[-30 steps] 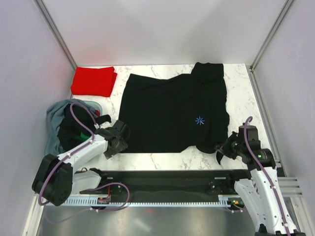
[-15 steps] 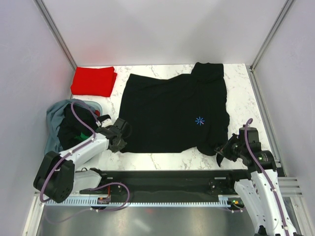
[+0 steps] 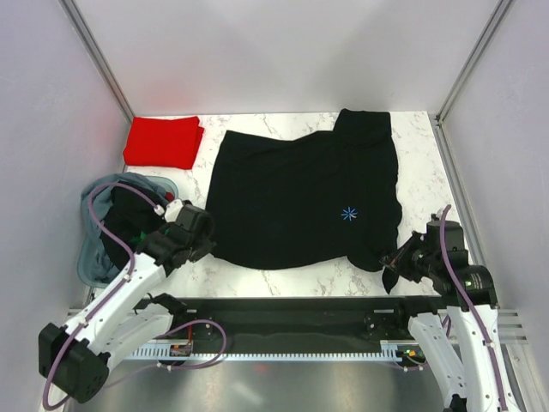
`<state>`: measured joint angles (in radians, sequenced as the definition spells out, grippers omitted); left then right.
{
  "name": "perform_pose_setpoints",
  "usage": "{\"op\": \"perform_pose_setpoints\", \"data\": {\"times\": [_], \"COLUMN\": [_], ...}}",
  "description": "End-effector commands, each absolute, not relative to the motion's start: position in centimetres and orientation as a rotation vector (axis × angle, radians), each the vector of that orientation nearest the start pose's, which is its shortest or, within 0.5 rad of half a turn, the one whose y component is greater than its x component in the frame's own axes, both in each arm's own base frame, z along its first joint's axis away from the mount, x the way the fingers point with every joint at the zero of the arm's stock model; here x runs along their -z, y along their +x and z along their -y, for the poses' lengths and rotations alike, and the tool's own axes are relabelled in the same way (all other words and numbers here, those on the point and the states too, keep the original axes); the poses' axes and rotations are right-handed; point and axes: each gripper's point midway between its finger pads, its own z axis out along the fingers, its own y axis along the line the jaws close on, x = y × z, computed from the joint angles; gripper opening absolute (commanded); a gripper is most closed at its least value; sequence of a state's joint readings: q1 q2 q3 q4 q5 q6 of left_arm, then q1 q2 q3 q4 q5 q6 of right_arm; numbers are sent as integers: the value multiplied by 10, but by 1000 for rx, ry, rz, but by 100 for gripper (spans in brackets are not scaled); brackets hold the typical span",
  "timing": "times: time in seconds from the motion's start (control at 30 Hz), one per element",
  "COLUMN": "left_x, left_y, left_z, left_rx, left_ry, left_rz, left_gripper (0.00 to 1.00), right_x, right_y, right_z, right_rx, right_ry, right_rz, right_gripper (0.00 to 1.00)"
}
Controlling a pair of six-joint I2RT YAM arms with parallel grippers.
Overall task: Fold and stack the t-shirts
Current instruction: Fold the tshirt
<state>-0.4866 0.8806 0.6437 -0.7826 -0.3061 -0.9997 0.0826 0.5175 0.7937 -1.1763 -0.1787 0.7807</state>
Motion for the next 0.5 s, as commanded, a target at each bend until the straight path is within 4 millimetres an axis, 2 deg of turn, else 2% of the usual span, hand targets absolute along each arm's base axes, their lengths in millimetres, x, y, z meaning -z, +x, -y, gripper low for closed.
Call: {"op": "perform_pose_setpoints", "data": {"times": [0.0, 0.1, 0.13, 0.2, 0.23, 0.3, 0.33, 0.37, 0.47], "left_x": [-112, -126, -137, -145, -158, -161, -172, -169, -180], "left_y": [194, 195, 200, 206, 214, 223, 230, 236, 254], "left_z": [83, 83, 84, 80, 80, 81, 84, 84, 88], "left_rx": [209, 219, 235, 199, 201, 165, 178, 149, 146], "left_ry": [-682, -673, -668, -651, -648, -627, -623, -617, -605], "left_rz": [-2427, -2409, -2385, -2364, -2333, -2348, -2329, -2350, -2342], "left_gripper": [2, 2, 2, 2, 2, 2, 2, 2, 2], "right_x": [-169, -174, -176, -188, -189, -203, -202, -207, -210], "right_y": [122, 130, 133, 144, 151, 165, 172, 178, 201], "right_z": [-67, -60, -57, -51, -49, -46, -46, -45, -44], "right_rx": [-546, -490, -466, -416, -390, -377, -363, -356, -335], "right_ry": [768, 763, 747, 732, 723, 705, 698, 694, 688], "right_rz": [-2426, -2414, -2411, -2389, -2406, -2370, -2386, -2373, -2367], "right_gripper": [0, 0, 0, 0, 0, 0, 0, 0, 0]}}
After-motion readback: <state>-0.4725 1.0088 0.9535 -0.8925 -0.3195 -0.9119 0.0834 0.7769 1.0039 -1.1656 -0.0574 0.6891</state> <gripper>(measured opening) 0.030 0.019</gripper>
